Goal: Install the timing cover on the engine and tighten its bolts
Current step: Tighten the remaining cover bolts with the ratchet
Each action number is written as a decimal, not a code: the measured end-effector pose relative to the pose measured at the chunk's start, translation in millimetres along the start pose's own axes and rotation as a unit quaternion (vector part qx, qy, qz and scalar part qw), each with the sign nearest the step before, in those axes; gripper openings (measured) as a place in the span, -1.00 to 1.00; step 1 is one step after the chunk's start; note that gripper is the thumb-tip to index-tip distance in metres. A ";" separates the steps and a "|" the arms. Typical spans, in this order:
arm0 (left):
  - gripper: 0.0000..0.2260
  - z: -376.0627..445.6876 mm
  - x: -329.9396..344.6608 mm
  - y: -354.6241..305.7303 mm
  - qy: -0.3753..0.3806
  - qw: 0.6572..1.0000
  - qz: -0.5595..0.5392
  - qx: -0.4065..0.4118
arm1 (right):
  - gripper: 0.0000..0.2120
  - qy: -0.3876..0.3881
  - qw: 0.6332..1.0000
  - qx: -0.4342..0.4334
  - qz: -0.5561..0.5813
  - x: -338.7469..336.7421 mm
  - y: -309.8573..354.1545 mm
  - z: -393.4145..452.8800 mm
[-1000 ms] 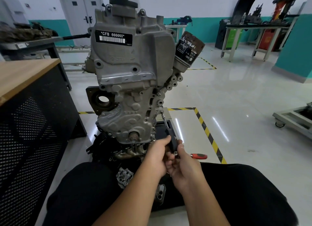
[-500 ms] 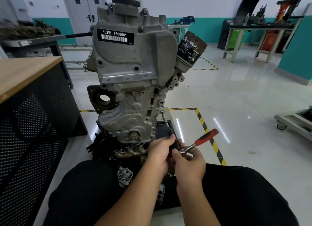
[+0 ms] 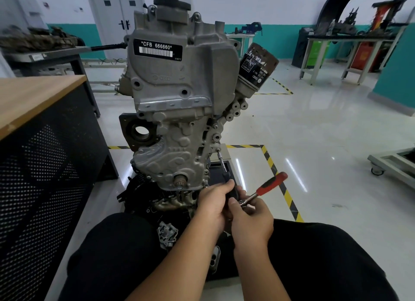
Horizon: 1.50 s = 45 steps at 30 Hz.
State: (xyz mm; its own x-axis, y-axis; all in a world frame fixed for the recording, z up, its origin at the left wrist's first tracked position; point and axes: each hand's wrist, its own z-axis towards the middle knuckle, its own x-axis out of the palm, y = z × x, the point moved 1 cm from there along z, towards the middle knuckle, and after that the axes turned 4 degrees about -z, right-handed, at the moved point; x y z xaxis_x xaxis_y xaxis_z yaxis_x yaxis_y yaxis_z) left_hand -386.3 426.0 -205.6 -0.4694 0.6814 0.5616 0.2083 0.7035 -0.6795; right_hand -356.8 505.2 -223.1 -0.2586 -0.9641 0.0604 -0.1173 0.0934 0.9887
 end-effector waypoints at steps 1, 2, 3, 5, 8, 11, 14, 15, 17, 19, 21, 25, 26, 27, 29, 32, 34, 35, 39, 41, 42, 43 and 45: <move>-0.84 0.5 -0.9 0.7 0.003 1.000 0.010 -0.001 | -0.89 0.000 1.000 0.013 0.020 -0.2 -0.3 0.7; -0.85 0.5 -1.8 1.1 0.004 1.000 0.025 0.001 | -0.95 -0.002 0.999 0.032 0.039 -0.3 -0.2 0.3; -0.86 -0.1 -2.6 1.1 0.002 0.999 0.040 0.005 | -0.89 0.000 0.997 0.059 0.057 -0.4 -0.4 0.3; -0.83 0.3 -5.5 0.6 -0.007 0.999 0.051 0.008 | -0.73 0.012 0.988 0.118 0.104 -1.1 0.3 -0.1; -0.81 1.6 -6.0 0.6 -0.007 0.999 0.038 0.007 | -0.83 0.010 0.992 0.098 0.085 -2.6 1.9 1.5; -0.79 3.9 -5.7 0.8 -0.004 0.999 0.030 0.018 | -0.84 0.010 1.000 -0.002 -0.003 -5.4 3.0 4.0; -0.78 6.4 -5.9 -1.5 -0.001 1.000 0.005 0.007 | -0.74 0.011 1.000 -0.010 -0.015 -5.3 2.5 2.7; -0.77 6.9 -6.7 -1.4 0.006 1.000 -0.002 -0.005 | -0.76 0.000 1.000 -0.001 -0.005 -5.0 1.7 3.1; -0.78 6.0 -7.7 -1.2 0.024 0.999 -0.018 -0.032 | -0.82 -0.014 0.999 0.019 0.024 -4.3 1.1 3.3; -0.80 6.6 -7.7 -0.5 0.036 0.999 -0.019 -0.029 | -0.79 -0.019 0.998 0.043 0.037 -3.9 -0.5 4.1; -0.88 7.8 -7.2 0.6 0.027 1.000 -0.009 -0.002 | -0.79 -0.022 0.999 0.041 0.016 -4.2 -1.3 4.2; -0.90 9.6 -6.8 1.5 0.019 1.000 -0.020 0.011 | -0.81 -0.027 0.994 -0.046 -0.100 -6.8 -1.2 5.8; -0.88 9.3 -7.0 1.5 0.024 0.999 -0.022 0.011 | -0.80 -0.032 0.993 -0.052 -0.104 -6.6 -0.1 5.0; -0.86 9.8 -6.9 1.9 0.028 0.999 -0.025 0.008 | -0.81 -0.038 0.993 -0.053 -0.097 -6.1 0.0 5.1; -0.82 7.9 -6.1 2.4 0.035 0.999 -0.018 -0.013 | -0.82 -0.048 0.996 -0.038 -0.063 -5.7 -0.1 6.1; -0.76 6.4 -7.1 4.3 0.046 0.998 0.008 -0.040 | -0.72 -0.048 0.998 0.008 -0.028 -6.0 -0.2 8.7; -0.79 7.7 -8.7 5.2 0.041 0.999 0.007 -0.020 | -0.82 -0.055 0.994 -0.025 -0.087 -7.9 -1.6 11.7; -0.79 7.2 -9.0 4.8 0.040 0.999 0.004 -0.011 | -0.87 -0.054 0.992 -0.043 -0.106 -8.2 -1.5 11.2; -0.77 6.5 -9.0 3.5 0.044 0.999 -0.002 -0.010 | -0.82 -0.062 0.990 -0.067 -0.110 -8.6 1.1 7.4; -0.80 5.3 -8.8 2.8 0.060 0.997 -0.026 -0.030 | -0.85 -0.071 0.993 -0.045 -0.089 -7.3 2.1 7.8; -0.78 5.4 -8.8 2.9 0.070 0.997 -0.031 -0.029 | -0.78 -0.069 0.993 -0.034 -0.087 -6.5 2.7 7.3; -0.75 7.3 -9.1 3.3 0.076 0.996 -0.025 -0.023 | -0.69 -0.064 0.994 -0.023 -0.090 -5.8 2.3 7.4; -0.80 7.8 -8.6 3.7 0.067 0.998 -0.001 -0.008 | -0.65 -0.060 0.992 -0.018 -0.108 -5.2 1.4 7.5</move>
State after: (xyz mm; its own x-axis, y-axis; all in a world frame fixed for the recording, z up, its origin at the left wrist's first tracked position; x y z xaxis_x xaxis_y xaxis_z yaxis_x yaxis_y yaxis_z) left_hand -388.2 421.1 -216.7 -0.3514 0.7001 0.6216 0.2208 0.7072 -0.6716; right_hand -362.8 512.3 -223.1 -0.3444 -0.9237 -0.1677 -0.1488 -0.1227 0.9812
